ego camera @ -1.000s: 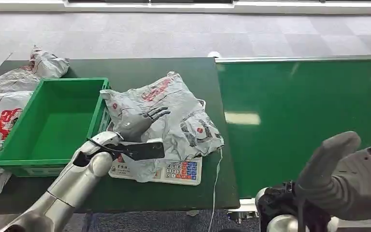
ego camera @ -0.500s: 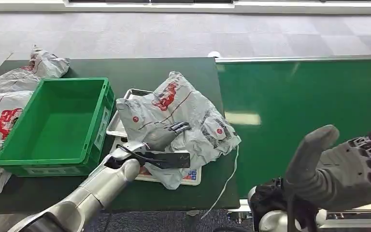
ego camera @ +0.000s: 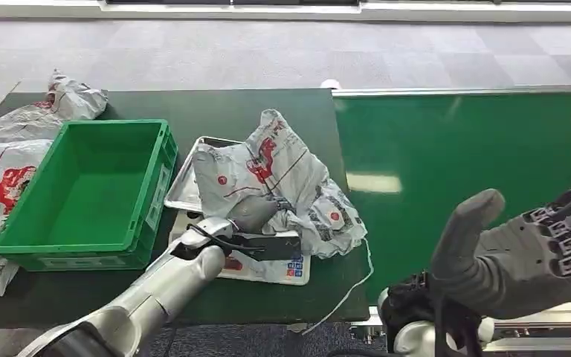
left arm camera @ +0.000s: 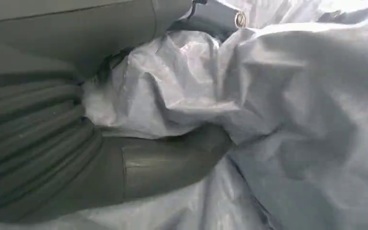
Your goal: Moved the parcel from conveyor to table for the left to box.
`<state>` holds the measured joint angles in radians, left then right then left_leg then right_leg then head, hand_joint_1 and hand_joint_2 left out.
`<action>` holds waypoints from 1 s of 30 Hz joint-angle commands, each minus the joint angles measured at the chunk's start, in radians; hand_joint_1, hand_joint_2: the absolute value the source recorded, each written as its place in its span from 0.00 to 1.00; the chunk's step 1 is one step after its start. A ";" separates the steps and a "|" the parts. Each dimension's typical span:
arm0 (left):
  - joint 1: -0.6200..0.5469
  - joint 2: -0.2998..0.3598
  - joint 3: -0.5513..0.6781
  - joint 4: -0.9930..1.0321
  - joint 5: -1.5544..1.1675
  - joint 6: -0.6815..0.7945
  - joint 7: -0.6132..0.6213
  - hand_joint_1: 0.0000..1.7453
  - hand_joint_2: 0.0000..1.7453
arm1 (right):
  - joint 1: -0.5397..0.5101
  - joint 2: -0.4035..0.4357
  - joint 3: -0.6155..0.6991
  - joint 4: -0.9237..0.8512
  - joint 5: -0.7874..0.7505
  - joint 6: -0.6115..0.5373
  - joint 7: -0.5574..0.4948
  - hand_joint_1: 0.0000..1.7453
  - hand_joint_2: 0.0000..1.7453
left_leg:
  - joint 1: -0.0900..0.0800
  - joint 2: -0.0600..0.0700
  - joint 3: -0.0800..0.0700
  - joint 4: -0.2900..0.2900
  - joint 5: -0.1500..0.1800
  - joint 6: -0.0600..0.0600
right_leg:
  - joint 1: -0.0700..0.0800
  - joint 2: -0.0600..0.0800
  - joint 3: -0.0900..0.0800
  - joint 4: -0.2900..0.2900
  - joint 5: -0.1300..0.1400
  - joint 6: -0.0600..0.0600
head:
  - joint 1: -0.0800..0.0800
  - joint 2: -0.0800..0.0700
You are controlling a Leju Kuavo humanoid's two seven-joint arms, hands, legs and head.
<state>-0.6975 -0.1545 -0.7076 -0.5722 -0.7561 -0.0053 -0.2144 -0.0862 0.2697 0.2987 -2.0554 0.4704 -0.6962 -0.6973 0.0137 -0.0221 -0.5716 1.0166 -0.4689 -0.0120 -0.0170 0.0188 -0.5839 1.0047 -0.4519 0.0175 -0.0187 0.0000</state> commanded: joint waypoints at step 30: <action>0.141 0.317 0.156 -0.632 0.073 -0.038 0.036 1.00 1.00 | 0.059 -0.058 -0.052 -0.036 0.029 -0.002 -0.001 0.00 1.00 | 0.000 0.002 -0.009 -0.001 0.007 -0.001 | 0.001 -0.001 -0.010 0.000 0.005 -0.001 | 0.000 0.000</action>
<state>-0.5697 0.1052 -0.5852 -1.1318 -0.6866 -0.0305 -0.1812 -0.0175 0.2464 0.2823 -2.0989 0.5024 -0.6966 -0.6973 0.0139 -0.0222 -0.5807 1.0162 -0.4622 -0.0132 -0.0162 0.0186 -0.5940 1.0054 -0.4474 0.0171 -0.0187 0.0000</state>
